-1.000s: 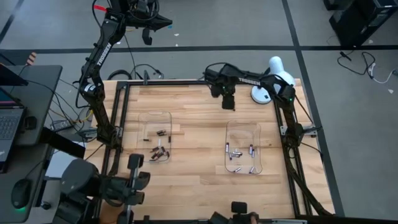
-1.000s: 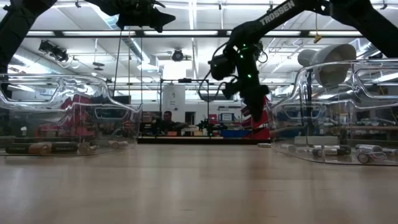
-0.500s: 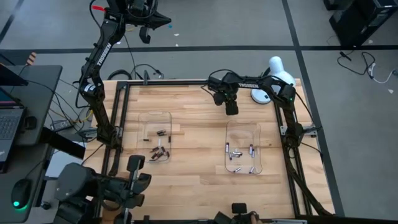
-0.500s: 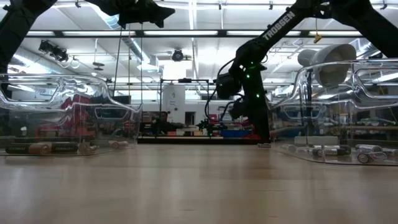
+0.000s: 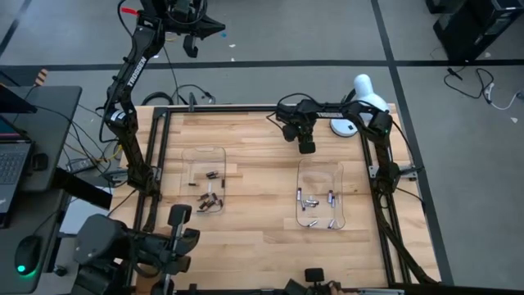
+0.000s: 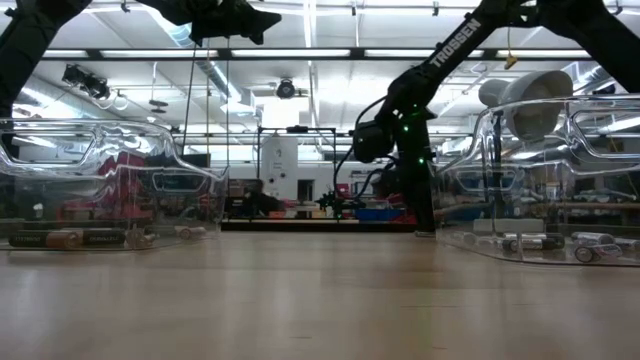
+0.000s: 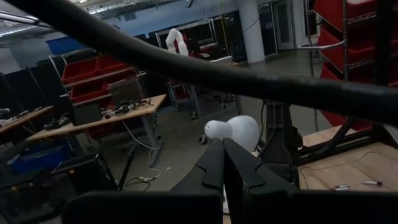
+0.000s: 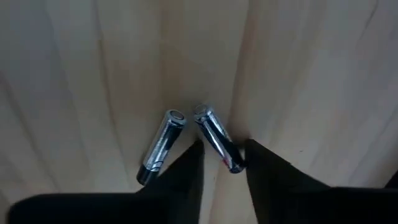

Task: Sort batteries
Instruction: Put the silver battery into the right transparent bin

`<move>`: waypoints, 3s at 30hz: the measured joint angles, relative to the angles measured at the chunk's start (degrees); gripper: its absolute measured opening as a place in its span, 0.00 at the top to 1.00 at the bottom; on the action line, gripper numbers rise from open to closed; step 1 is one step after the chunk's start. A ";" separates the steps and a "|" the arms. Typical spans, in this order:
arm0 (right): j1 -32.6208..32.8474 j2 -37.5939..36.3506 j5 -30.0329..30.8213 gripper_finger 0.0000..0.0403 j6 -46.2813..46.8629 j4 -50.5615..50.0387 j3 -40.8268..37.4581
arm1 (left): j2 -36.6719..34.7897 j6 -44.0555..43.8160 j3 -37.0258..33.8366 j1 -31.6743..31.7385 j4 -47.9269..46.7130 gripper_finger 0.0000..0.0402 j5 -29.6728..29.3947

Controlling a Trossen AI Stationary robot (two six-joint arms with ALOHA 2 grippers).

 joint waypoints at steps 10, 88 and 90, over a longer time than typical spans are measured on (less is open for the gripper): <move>-1.33 0.11 -1.95 0.97 0.96 1.15 -0.08 | 0.00 -0.22 0.00 0.00 -1.23 1.00 -0.02; 3.51 -2.49 -1.86 0.62 39.58 -14.46 11.13 | -0.07 -7.19 0.00 2.05 0.63 1.00 4.58; 3.38 -2.05 -3.66 0.63 39.55 -14.48 11.13 | -0.10 -7.18 0.00 1.98 0.63 1.00 4.65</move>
